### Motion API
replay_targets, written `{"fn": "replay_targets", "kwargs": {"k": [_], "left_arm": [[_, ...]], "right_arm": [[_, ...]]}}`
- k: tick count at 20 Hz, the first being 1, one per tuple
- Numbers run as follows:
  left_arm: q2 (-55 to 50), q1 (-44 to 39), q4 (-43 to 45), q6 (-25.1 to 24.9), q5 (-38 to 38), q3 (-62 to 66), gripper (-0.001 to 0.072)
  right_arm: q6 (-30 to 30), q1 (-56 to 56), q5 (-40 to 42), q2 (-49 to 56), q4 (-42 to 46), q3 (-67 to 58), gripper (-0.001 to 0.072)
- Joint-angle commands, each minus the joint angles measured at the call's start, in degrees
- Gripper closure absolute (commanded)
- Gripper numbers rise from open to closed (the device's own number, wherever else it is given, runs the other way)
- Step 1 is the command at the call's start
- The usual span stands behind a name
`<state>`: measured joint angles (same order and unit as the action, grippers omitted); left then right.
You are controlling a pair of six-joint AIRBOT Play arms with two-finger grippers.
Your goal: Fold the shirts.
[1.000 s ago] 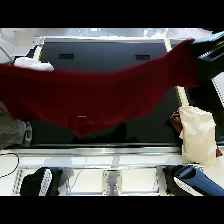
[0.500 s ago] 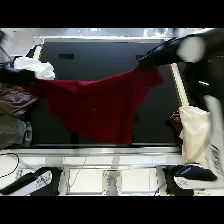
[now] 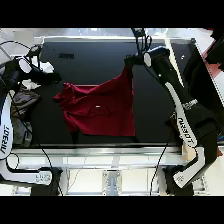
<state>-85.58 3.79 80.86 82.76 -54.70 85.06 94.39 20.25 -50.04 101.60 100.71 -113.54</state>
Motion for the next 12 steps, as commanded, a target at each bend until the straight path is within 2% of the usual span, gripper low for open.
{"fn": "replay_targets", "kwargs": {"k": [1,4,6,8,12], "left_arm": [[4.39,-0.66,-1.44,-2.73,3.13,0.42,-0.0004],[8.20,-4.44,-5.77,-21.79,-11.28,0.42,-0.0001],[8.02,-8.31,-5.95,-30.88,-23.76,-0.02,0.0000],[6.78,-12.41,-5.90,-31.63,-28.09,-1.60,0.0000],[1.27,-18.53,-5.44,-31.85,-28.74,-4.72,0.0000]], "right_arm": [[0.55,-2.38,-5.70,-1.11,5.57,-6.40,0.0149],[0.50,-7.87,-20.44,-7.74,7.10,-3.48,0.0150],[-1.36,-11.13,-30.03,-11.52,3.28,0.63,0.0149],[-5.05,-12.39,-35.17,-15.26,-3.10,7.37,0.0155],[-5.40,-10.67,-28.65,-23.52,-15.04,26.73,0.0155]]}}
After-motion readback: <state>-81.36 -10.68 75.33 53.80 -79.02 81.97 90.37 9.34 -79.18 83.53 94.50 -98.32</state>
